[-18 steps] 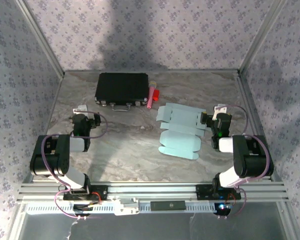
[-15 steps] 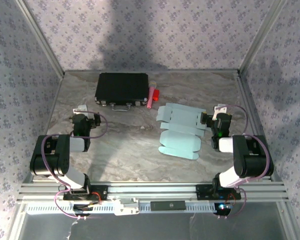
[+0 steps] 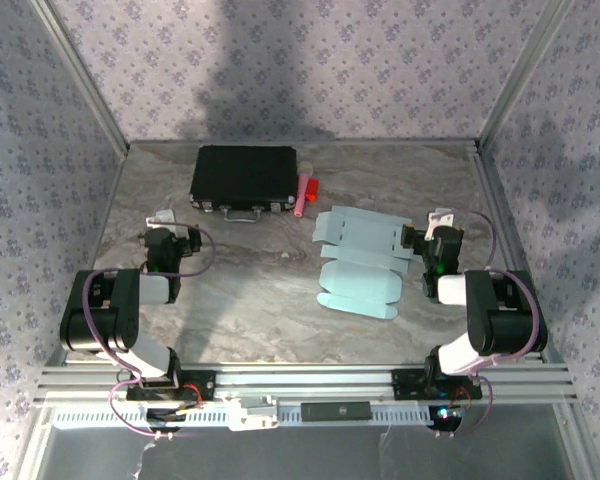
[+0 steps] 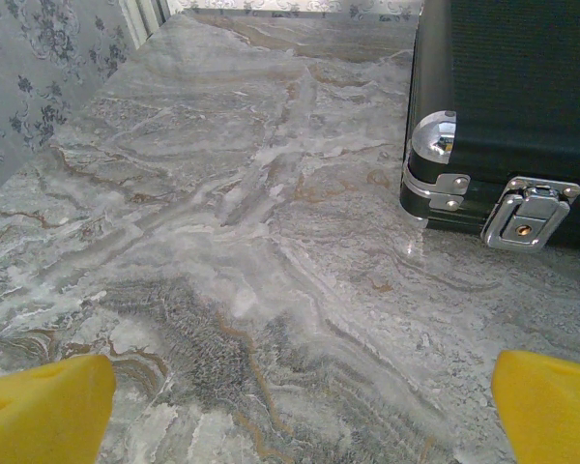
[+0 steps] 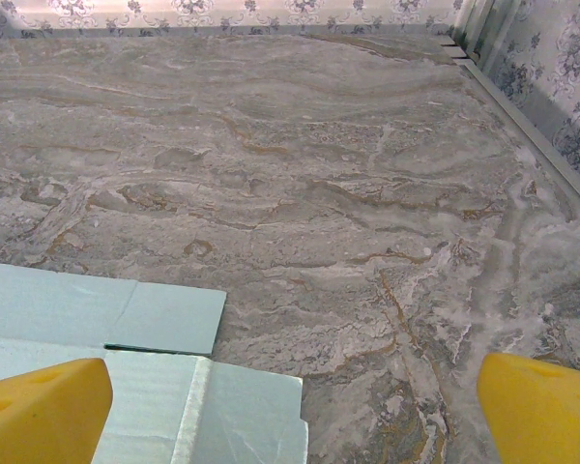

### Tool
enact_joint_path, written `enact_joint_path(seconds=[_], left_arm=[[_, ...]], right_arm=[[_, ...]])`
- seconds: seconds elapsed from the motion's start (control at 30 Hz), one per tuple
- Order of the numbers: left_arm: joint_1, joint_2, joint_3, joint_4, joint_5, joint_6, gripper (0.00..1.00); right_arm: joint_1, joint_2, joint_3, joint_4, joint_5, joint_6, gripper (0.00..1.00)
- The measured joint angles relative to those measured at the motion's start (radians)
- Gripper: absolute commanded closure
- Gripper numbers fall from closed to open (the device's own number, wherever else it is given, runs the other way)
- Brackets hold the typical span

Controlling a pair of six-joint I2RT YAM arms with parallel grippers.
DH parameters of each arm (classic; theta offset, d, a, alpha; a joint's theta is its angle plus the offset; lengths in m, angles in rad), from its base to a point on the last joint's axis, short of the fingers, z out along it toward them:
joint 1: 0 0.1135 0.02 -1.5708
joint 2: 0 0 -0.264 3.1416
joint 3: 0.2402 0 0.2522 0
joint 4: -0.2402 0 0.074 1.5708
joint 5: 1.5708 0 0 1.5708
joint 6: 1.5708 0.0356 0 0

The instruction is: Fold the paper box

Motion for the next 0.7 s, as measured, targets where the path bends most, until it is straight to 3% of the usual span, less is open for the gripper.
enact_joint_path(seconds=[0.2,0.37,0.47,0.57,0.7], left_arm=[[-0.004,-0.002,0.0,-0.001,0.0,0.005,0.0],[-0.098,-0.188,0.014,-0.182,-0.066,0.042,0.0],[-0.167,-0.368,0.068,-0.274,-0.103,0.049,0.0],[-0.227,-0.51,0.17,-0.407,-0.162,0.029,0.0],[-0.235,-0.604,0.389,-0.737,-0.19,-0.227,0.0]], right_arm=[[0.008,-0.037,-0.001,-0.05,0.029,0.0,0.01],[0.062,-0.275,-0.018,-0.158,0.131,0.0,0.01],[0.114,-0.481,0.034,-0.324,0.183,0.008,0.01],[0.146,-0.629,0.206,-0.575,0.219,0.074,0.01],[0.122,-0.697,0.533,-0.95,0.238,0.383,0.01]])
